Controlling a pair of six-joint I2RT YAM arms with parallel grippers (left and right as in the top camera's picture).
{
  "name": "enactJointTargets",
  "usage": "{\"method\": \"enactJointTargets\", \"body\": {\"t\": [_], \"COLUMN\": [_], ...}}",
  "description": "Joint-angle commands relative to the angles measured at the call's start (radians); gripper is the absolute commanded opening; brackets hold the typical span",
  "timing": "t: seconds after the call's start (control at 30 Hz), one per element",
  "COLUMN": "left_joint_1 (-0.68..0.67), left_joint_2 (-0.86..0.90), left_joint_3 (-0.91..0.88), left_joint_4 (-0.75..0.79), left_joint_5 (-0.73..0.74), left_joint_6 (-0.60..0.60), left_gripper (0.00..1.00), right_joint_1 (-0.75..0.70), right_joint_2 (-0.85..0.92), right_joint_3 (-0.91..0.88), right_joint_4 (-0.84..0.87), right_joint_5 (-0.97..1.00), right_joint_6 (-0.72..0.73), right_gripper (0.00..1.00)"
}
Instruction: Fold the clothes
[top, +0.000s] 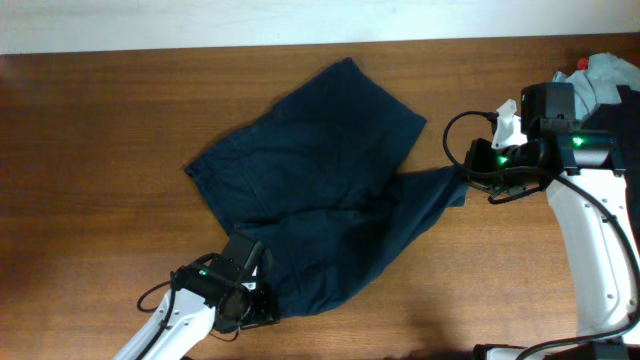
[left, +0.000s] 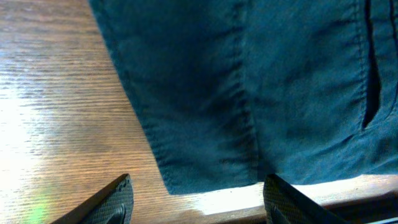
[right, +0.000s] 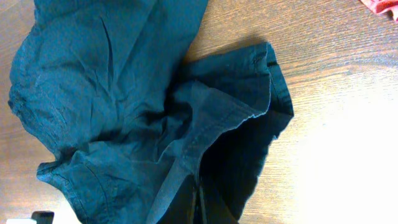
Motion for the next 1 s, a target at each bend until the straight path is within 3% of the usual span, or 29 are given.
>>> {"method": "enactJointTargets", "body": {"t": [0.0,0.13,0.2,0.23,0.33,0.43,0.57,0.7,0.87,0.97], "left_joint_1": [-0.002,-0.002,-0.002,-0.002,0.0,0.018,0.084,0.142,0.179,0.182], "left_joint_2": [0.048,0.121,0.154,0.153,0.135,0.074,-0.032,-0.099,-0.121,-0.114], "left_joint_3": [-0.016,-0.021,-0.021,-0.018,0.031,0.181,0.446,0.647,0.763,0.782], "left_joint_4": [0.034,0.076,0.078,0.075,0.02,-0.161,-0.463,-0.644,-0.749,-0.735], "left_joint_5": [0.017,0.077,0.096,0.109,0.119,0.06,-0.18,-0.313,-0.401,-0.473], "left_joint_6": [0.032,0.062,0.062,0.062,0.062,0.098,0.108,0.111,0.112,0.13], "left_gripper": [0.66,0.52,0.08,0.0,0.01,0.01,0.01,0.01,0.01,0.04], "right_joint_1": [-0.001,-0.001,-0.001,-0.001,-0.001,-0.002,-0.002,-0.001,-0.001,-0.001], "right_joint_2": [-0.02,-0.02,-0.02,-0.02,-0.02,-0.021,-0.03,-0.06,-0.135,-0.19], "right_joint_3": [0.013,0.013,0.013,0.013,0.013,0.013,0.014,0.014,0.013,0.013], "right_joint_4": [0.003,0.004,0.004,0.004,0.004,0.001,-0.024,-0.078,-0.166,-0.097], "right_joint_5": [-0.002,-0.002,-0.001,-0.001,0.012,0.058,0.104,0.107,0.056,-0.018], "right_joint_6": [-0.01,-0.01,-0.01,-0.01,-0.01,-0.01,-0.01,-0.01,-0.014,-0.013], "right_gripper": [0.04,0.04,0.04,0.04,0.04,0.04,0.04,0.04,0.04,0.04]}}
